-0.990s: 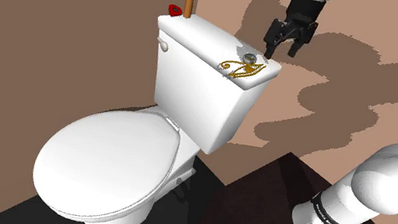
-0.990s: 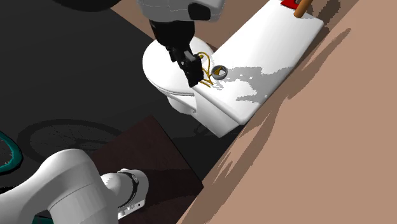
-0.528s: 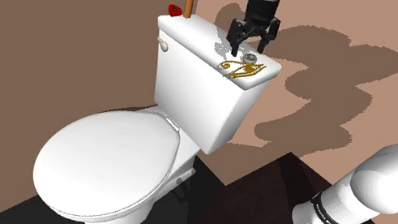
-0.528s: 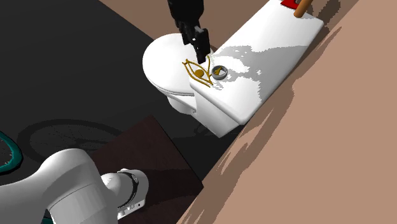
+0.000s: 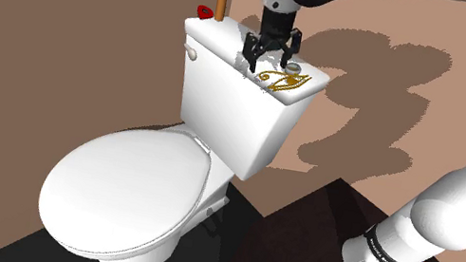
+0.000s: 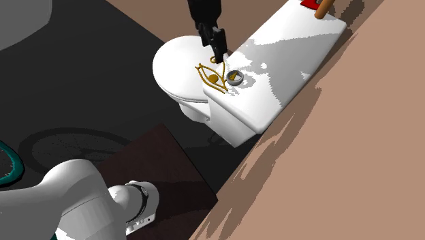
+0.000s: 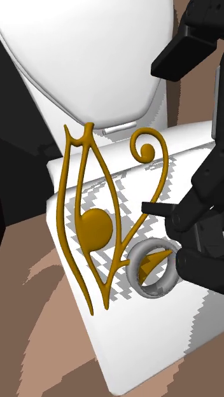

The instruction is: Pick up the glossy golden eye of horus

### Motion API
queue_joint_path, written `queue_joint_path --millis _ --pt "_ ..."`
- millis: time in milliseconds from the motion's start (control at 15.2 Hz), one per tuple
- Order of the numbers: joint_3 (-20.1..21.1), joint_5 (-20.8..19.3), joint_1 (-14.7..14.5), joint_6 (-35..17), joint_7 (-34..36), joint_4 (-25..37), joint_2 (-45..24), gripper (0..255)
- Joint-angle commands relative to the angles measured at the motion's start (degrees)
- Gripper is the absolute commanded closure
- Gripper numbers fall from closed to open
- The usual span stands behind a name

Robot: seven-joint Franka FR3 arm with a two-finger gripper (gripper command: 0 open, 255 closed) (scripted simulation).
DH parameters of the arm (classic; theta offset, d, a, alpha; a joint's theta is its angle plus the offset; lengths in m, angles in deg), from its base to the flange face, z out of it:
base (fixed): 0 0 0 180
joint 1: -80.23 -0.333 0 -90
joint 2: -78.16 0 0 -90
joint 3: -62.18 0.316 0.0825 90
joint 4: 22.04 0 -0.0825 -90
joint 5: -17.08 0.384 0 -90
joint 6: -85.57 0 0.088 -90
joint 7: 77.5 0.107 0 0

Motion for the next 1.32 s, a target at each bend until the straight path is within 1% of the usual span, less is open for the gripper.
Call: queue_joint_path --millis 0,198,264,858,1254 --pt "0.0 -0.2 0.0 -1.8 0.4 -1.5 -0.3 0" --pt "0.1 -0.3 0.0 -2.9 0.6 -2.5 -0.5 0" --pt "0.1 -0.3 0.0 -3.0 0.6 -2.6 -0.4 255" --pt "0.1 -0.3 0.0 -2.9 0.6 -2.5 -0.5 255" --pt "0.0 0.0 0.0 1.6 -0.2 1.7 -0.2 255"
